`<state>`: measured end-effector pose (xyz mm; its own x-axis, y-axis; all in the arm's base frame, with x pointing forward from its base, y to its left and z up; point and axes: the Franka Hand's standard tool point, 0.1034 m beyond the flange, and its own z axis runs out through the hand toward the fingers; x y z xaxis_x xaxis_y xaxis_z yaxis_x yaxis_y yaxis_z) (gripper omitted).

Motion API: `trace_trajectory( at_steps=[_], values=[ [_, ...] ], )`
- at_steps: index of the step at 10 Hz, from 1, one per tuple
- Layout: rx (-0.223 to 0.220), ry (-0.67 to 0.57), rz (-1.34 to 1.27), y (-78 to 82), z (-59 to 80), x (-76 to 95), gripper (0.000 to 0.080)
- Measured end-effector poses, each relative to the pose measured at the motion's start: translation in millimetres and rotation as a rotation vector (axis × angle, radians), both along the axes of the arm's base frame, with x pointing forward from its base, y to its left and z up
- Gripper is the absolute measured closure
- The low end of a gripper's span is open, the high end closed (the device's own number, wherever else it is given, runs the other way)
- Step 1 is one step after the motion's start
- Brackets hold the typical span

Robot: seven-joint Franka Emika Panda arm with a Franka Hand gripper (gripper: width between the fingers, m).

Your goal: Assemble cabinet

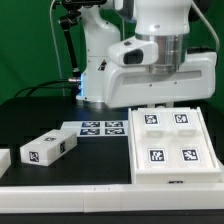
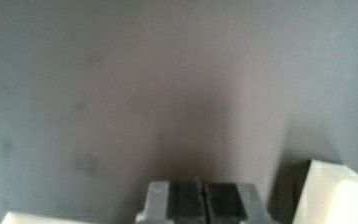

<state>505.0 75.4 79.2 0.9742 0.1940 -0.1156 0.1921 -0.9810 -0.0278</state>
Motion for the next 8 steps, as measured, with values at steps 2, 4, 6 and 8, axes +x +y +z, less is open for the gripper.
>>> trace_trajectory(
  at_steps=[2, 4, 6, 8],
  values=[
    [-0.008, 0.024, 0.015, -1.6, 18.6, 16.8, 0.0797],
    [-0.007, 0.027, 0.016, -1.0, 15.9, 14.7, 0.0797],
    [-0.007, 0.027, 0.017, -0.9, 15.9, 14.8, 0.0797],
    [-0.006, 0.026, 0.044, -3.7, 24.4, 19.6, 0.0797]
  ],
)
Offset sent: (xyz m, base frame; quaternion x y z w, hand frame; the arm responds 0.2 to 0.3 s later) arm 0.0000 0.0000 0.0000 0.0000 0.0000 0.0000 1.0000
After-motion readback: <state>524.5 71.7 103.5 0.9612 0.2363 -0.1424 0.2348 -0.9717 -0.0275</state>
